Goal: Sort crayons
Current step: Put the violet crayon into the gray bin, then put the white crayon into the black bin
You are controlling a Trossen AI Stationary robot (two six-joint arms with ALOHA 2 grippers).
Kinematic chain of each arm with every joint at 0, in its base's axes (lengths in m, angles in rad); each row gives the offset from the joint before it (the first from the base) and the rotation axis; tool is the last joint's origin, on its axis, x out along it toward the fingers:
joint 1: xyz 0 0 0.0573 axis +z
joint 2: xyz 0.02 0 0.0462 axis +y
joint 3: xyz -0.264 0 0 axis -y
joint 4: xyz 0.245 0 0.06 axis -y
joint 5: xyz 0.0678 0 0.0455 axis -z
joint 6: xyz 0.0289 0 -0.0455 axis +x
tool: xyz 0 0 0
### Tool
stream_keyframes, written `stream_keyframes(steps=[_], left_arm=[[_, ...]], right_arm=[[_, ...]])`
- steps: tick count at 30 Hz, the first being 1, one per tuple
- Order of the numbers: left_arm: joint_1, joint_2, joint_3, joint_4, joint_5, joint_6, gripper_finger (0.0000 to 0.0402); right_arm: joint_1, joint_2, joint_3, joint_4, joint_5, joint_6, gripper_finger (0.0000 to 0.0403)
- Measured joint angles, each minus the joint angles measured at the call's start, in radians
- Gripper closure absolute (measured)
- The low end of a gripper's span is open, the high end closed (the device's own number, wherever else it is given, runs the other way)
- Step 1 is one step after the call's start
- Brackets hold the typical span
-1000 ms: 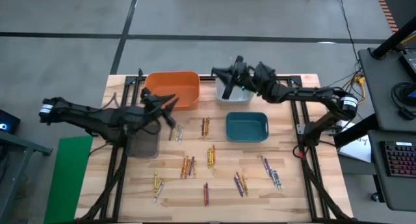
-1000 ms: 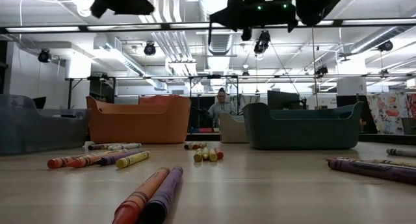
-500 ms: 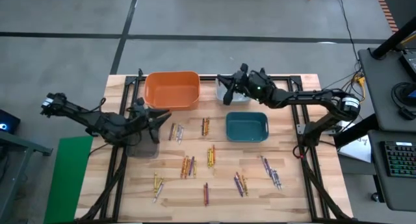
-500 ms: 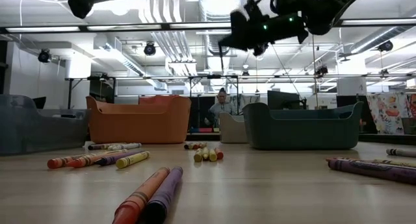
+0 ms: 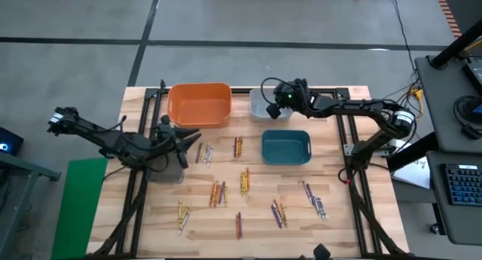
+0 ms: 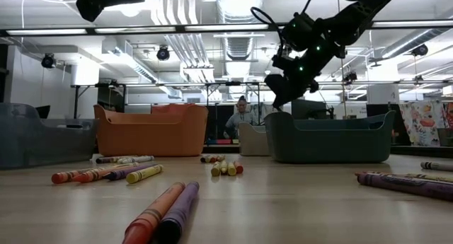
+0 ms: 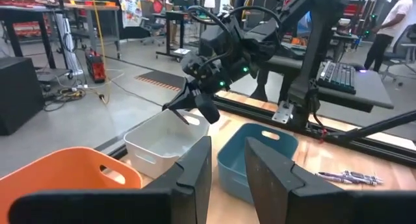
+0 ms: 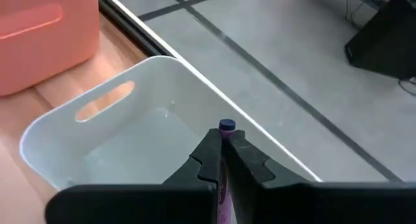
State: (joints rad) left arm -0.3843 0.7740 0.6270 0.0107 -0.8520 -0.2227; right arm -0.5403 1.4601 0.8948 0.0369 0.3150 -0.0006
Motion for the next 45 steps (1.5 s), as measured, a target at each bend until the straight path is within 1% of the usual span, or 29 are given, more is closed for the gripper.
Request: stream_keyframes(steps=[5, 14, 19, 23, 28, 33, 37, 41, 43, 45], left_arm=[[0.0, 0.017, 0.0, 0.005, -0.002, -0.044, 0.0326], [0.0, 0.06, 0.0, 0.004, 0.001, -0.161, 0.0326], [0.0, 0.112, 0.001, 0.004, 0.031, -0.29, 0.0326], [0.0, 0.186, 0.001, 0.003, 0.068, -0.398, 0.0326], [0.0, 0.267, 0.001, 0.0, 0.117, -0.536, 0.0326], [0.001, 0.327, 0.001, -0.059, 0.141, -0.724, 0.0326], [0.021, 0.367, 0.002, -0.101, 0.231, -0.845, 0.0326], [0.048, 0.423, 0.05, -0.186, 0.268, -0.871, 0.0326], [0.067, 0.453, 0.096, -0.266, 0.275, -0.862, 0.0326], [0.097, 0.485, 0.153, -0.382, 0.303, -0.842, 0.0326]], right_arm=[[-0.006, 0.0, 0.0, -0.004, -0.035, 0.014, 0.0382], [-0.007, -0.005, 0.0, -0.017, -0.037, 0.043, 0.0305], [0.004, -0.046, 0.007, -0.03, -0.06, 0.052, 0.0279], [0.03, -0.089, 0.011, -0.041, -0.114, 0.076, 0.0272], [0.099, -0.154, 0.012, -0.046, -0.162, 0.088, 0.0271], [0.191, -0.213, 0.012, -0.081, -0.166, 0.087, 0.0271], [0.25, -0.242, 0.013, -0.099, -0.166, 0.087, 0.0271], [0.286, -0.247, 0.013, -0.102, -0.158, 0.087, 0.0271], [0.294, -0.243, 0.013, -0.103, -0.158, 0.087, 0.0271], [0.294, -0.237, 0.013, -0.105, -0.158, 0.087, 0.0271]])
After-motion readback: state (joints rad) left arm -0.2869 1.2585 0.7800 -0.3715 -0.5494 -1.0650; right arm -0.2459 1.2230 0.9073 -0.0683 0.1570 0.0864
